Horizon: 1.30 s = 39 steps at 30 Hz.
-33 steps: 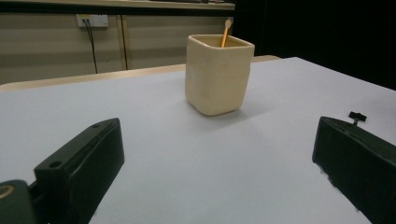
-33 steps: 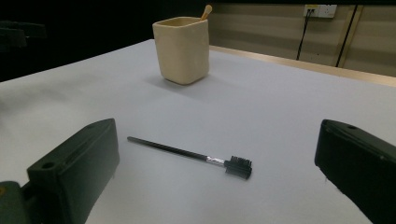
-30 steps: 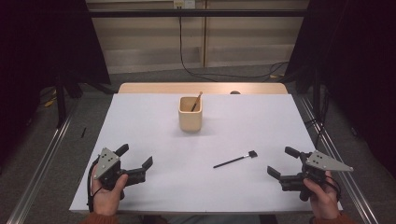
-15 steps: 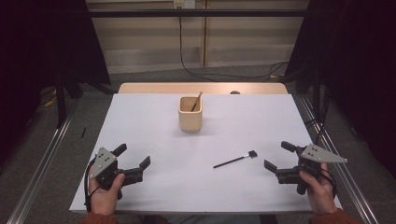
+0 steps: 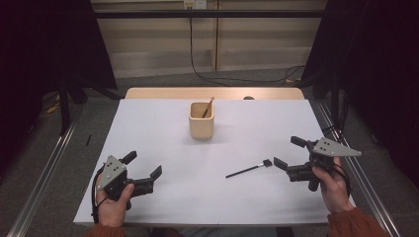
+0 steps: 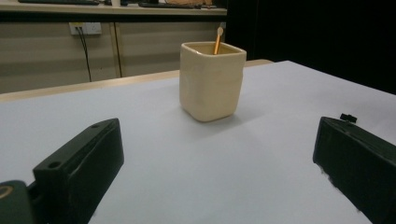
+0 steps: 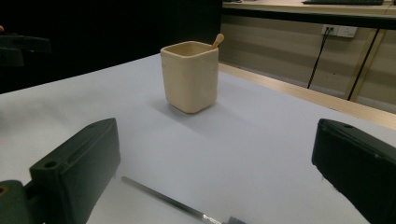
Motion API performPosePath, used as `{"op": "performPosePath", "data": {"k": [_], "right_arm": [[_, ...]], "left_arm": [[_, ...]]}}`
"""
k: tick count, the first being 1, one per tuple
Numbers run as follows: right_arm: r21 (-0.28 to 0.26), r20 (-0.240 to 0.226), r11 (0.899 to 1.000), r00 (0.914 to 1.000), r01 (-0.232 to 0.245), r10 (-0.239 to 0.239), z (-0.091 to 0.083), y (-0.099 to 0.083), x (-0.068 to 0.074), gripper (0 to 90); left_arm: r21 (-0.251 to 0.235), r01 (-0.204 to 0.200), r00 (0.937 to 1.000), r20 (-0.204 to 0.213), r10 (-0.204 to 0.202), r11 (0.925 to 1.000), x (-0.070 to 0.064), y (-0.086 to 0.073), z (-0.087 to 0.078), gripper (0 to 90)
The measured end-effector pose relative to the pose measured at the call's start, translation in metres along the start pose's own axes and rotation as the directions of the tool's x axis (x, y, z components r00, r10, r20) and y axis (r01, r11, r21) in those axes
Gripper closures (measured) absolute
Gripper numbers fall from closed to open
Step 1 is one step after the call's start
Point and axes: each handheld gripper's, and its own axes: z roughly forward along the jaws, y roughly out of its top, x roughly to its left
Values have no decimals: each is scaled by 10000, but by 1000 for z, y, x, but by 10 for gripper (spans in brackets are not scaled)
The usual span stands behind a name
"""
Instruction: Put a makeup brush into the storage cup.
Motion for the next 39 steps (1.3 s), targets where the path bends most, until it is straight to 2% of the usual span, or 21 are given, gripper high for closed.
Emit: {"op": "performPosePath", "data": {"k": [7, 11, 14, 15, 20, 22, 28, 30, 32, 33, 34, 35, 36, 37, 39], "right_arm": [[-86, -81, 9999, 9999, 88, -88, 15, 13, -8, 3], [-163, -112, 9997, 9998, 158, -160, 23, 21, -12, 3], [-108, -216, 9999, 9998, 32, -35, 30, 26, -14, 6], [-74, -274, 9999, 9995, 127, -129, 37, 30, -14, 6], [-92, -433, 9998, 9989, 202, -206, 45, 40, -15, 6], [210, -704, 9994, 9972, 277, -262, 51, 51, -18, 4], [281, -855, 9992, 9960, 282, -257, 61, 56, -20, 11], [400, -758, 9989, 9969, 252, -222, 66, 54, -20, 11], [1041, -1009, 9942, 9947, 279, -174, 70, 51, -18, 4], [1041, -1009, 9942, 9947, 279, -174, 70, 51, -18, 4], [1474, -1062, 9884, 9941, 368, -212, 71, 51, -19, 7], [1474, -1062, 9884, 9941, 368, -212, 71, 51, -19, 7], [1893, -1212, 9807, 9923, 488, -260, 71, 52, -20, 4], [1893, -1212, 9807, 9923, 488, -260, 71, 52, -20, 4], [2390, -1446, 9693, 9892, 582, -238, 71, 52, -23, 4]], "left_arm": [[-12, 214, 9998, -62, -214, 9998, 5, -1, -4, 22], [-31, 177, 9998, -98, -177, 9998, 5, -1, -4, 25], [-20, 159, 9998, -137, -159, 9999, 5, -1, -4, 24], [-22, 173, 9998, -138, -173, 9998, 5, -1, -4, 22], [15, 157, 9999, -64, -157, 9999, 6, -2, -4, 20], [-32, 152, 9999, -52, -152, 9999, 6, -1, -4, 20], [-9, 145, 9999, -31, -145, 9999, 6, -2, -4, 19], [-15, 156, 9999, -48, -156, 9999, 6, -2, -5, 20], [-59, 146, 9999, -4, -146, 9999, 6, -2, -5, 20], [-78, 143, 9999, 63, -142, 9999, 7, -2, -5, 20], [-88, 135, 9999, 43, -134, 9999, 6, -2, -5, 20], [-78, 129, 9999, 54, -129, 9999, 7, -2, -5, 20], [-74, 144, 9999, 58, -143, 9999, 7, -2, -5, 20], [-79, 156, 9999, 37, -156, 9998, 7, -2, -5, 20], [-98, 167, 9999, 34, -166, 9998, 7, -2, -5, 20]]}}
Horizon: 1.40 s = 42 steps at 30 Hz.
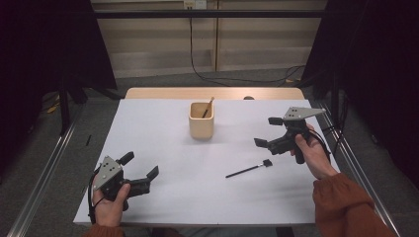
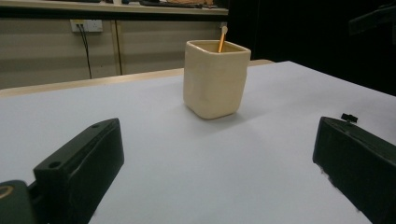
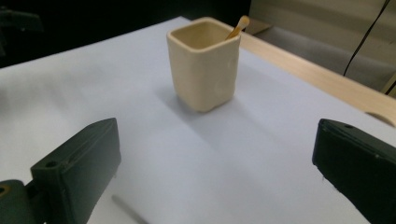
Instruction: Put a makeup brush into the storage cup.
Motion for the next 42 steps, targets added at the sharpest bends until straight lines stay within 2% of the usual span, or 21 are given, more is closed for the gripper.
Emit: {"op": "performPosePath", "data": {"k": [2, 5, 6, 7, 8, 10, 11, 12, 13, 15, 16, 20, 23, 24, 26, 28, 31, 34, 36, 40, 42], "right_arm": [[388, 53, 9992, 9999, 131, -133, -1, 1, -1, 10], [962, -144, 9953, 9998, 129, -115, -2, -1, -4, 17], [1185, -248, 9928, 9996, 176, -148, -2, -2, -4, 23], [1704, -424, 9849, 9988, 314, -245, -1, -3, -4, 24], [1966, -591, 9798, 9979, 360, -248, -1, -3, -5, 22], [2142, -713, 9760, 9972, 388, -240, 0, -3, -5, 21], [2662, -1056, 9626, 9942, 496, -220, 1, -3, -5, 19], [2662, -1056, 9626, 9942, 496, -220, 1, -3, -5, 19], [2858, -1229, 9568, 9923, 525, -177, 1, -3, -5, 19], [3448, -1700, 9363, 9854, 669, -78, 4, -4, -4, 19], [3577, -1755, 9314, 9845, 670, -34, 4, -5, -4, 19], [4389, -1947, 8949, 9808, 809, 69, 9, -9, -2, 22], [4766, -2243, 8722, 9745, 1102, -6, 12, -13, -3, 25], [4812, -2359, 8687, 9718, 1179, -12, 13, -14, -4, 24], [5026, -2292, 8575, 9733, 1100, 95, 14, -15, -4, 25], [5268, -2448, 8424, 9693, 1135, 225, 15, -16, -5, 33], [5672, -2463, 8136, 9690, 1281, 192, 17, -18, -6, 55], [5800, -2669, 8024, 9634, 1404, 243, 19, -19, -8, 55], [5958, -2745, 7872, 9615, 1596, 129, 22, -19, -9, 62], [6249, -3008, 7544, 9537, 2007, -46, 28, -20, -6, 100], [6327, -3319, 7362, 9430, 2400, -222, 34, -20, -5, 155]], "left_arm": [[-13, 7, 10000, -3, -7, 10000, 0, 0, 0, 20], [-81, 64, 10000, 55, -63, 9999, 0, 0, 0, 20], [-107, 18, 10000, 45, -17, 9999, 0, 0, 0, 19], [-112, 23, 10000, 30, -22, 9999, 0, 0, 0, 20], [-80, 34, 10000, 39, -33, 10000, 0, 0, 0, 20], [-84, 37, 10000, 19, -36, 10000, 0, 0, 0, 20], [-110, 34, 10000, 12, -34, 9999, 0, 0, 0, 20], [-91, 26, 10000, 7, -26, 10000, 0, 0, 0, 20], [-79, 58, 10000, 3, -58, 10000, 0, 0, 0, 19], [-53, 65, 10000, 10, -65, 10000, 0, 0, 0, 19], [-34, 50, 10000, 3, -50, 10000, 0, 0, 0, 20], [-35, 47, 10000, -5, -47, 10000, 0, 0, 0, 19], [-38, -15, 10000, 48, 15, 10000, -2, 0, 0, 19], [-46, 25, 10000, 79, -24, 10000, -3, 0, 1, 19], [-32, -5, 9999, 115, 5, 10000, -3, 0, 1, 19], [-12, -4, 10000, 90, 4, 10000, -3, 0, 1, 20], [-12, -13, 10000, 47, 14, 10000, -2, 0, 0, 19], [-128, -14, 10000, -20, 14, 9999, -3, 0, 0, 20], [-50, 32, 10000, -32, -32, 10000, -2, -1, 0, 20], [-25, -3, 10000, 14, 4, 10000, -2, -1, 1, 20], [7, -37, 10000, 41, 37, 10000, -2, -1, 1, 20]]}}
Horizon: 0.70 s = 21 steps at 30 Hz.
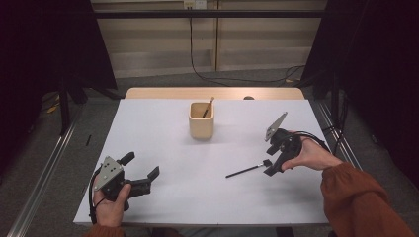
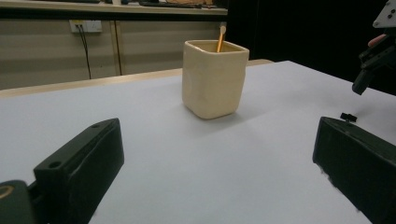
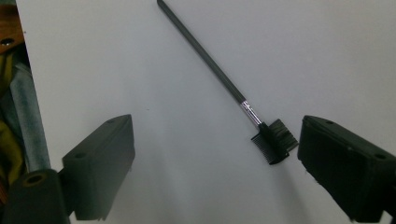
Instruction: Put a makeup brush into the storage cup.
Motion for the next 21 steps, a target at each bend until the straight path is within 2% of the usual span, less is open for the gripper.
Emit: {"op": "performPosePath", "data": {"k": [5, 10, 11, 12, 14, 15, 17, 21], "right_arm": [[748, -160, 9955, 9982, 587, -577, 9, 11, -1, 333], [925, -192, 9897, 9940, 1091, -1078, 13, 20, -4, 479], [1256, -183, 9862, 9941, 1079, -1064, 16, 23, -5, 521], [1256, -183, 9862, 9941, 1079, -1064, 16, 23, -5, 521], [1583, -192, 9799, 9926, 1211, -1196, 19, 26, -7, 553], [1562, -269, 9779, 9903, 1391, -1365, 21, 27, -9, 561], [1634, -226, 9778, 9913, 1316, -1296, 23, 30, -10, 579], [1993, -202, 9667, 9870, 1604, -1596, 32, 33, -13, 594]], "left_arm": [[37, -1, 10000, 18, 1, 10000, 1, 0, 0, 20], [33, -14, 10000, 30, 14, 10000, 1, 0, 0, 20], [31, 9, 10000, 31, -9, 10000, 1, 0, 1, 20], [36, 31, 10000, 24, -31, 10000, 1, -1, 1, 20], [100, 1, 10000, 41, -1, 10000, 1, -1, 1, 20], [99, 57, 10000, 15, -57, 9999, 0, -1, 1, 20], [79, 39, 10000, 28, -40, 10000, 0, -1, 1, 20], [94, 54, 10000, 31, -55, 9999, 1, -1, 1, 20]]}}
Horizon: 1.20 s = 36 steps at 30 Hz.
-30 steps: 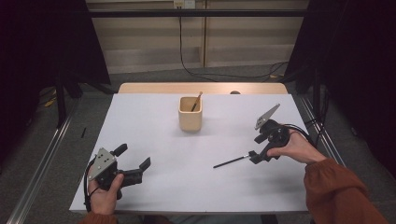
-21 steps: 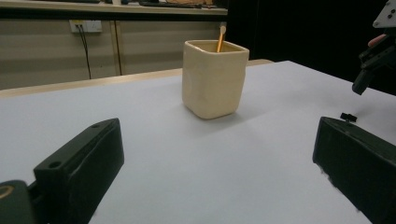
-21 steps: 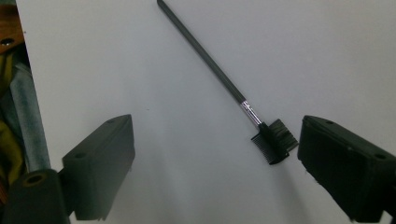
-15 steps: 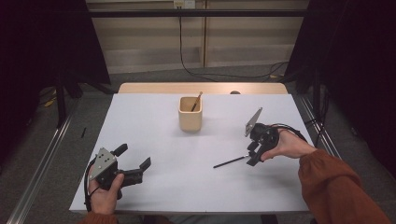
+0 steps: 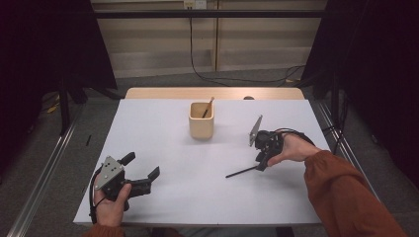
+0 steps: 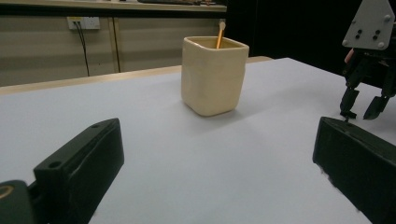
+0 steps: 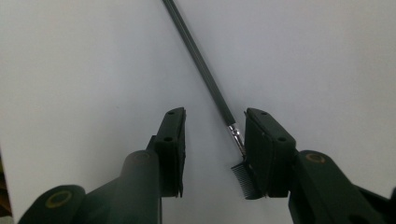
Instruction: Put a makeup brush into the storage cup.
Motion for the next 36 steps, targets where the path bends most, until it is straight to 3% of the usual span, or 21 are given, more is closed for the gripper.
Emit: {"op": "performPosePath", "data": {"k": [6, 7, 9, 13, 24, 30, 31, 36], "right_arm": [[125, 287, 9997, 9994, 196, -199, 5, 2, -2, 632], [224, 262, 9997, 9997, 27, -33, 5, 2, 0, 639], [217, 260, 9994, 9992, 285, -290, 7, 1, -1, 656], [423, 340, 9989, 9991, 222, -236, 9, 3, 0, 673], [802, 661, 9943, 9949, 708, -762, 17, 5, 3, 721], [976, 645, 9946, 9971, 346, -410, 17, 7, 0, 811], [1067, 654, 9927, 9958, 564, -636, 17, 8, -1, 816], [1103, 753, 9919, 9945, 638, -724, 18, 10, -1, 848]], "left_arm": [[7, -14, 10000, 18, 14, 10000, 0, 0, 0, 20], [13, -21, 10000, 18, 21, 10000, 0, 0, 0, 20], [31, -54, 10000, 1, 54, 10000, 0, 0, 0, 20], [41, -44, 10000, 25, 44, 10000, 0, 0, 0, 20], [104, -29, 10000, -45, 29, 9999, 1, 0, 1, 19], [113, -66, 10000, -33, 66, 9999, 1, 0, 0, 20], [126, -73, 10000, -35, 73, 9999, 1, 0, 0, 19], [115, -69, 10000, -12, 69, 9999, 1, 0, 0, 20]]}}
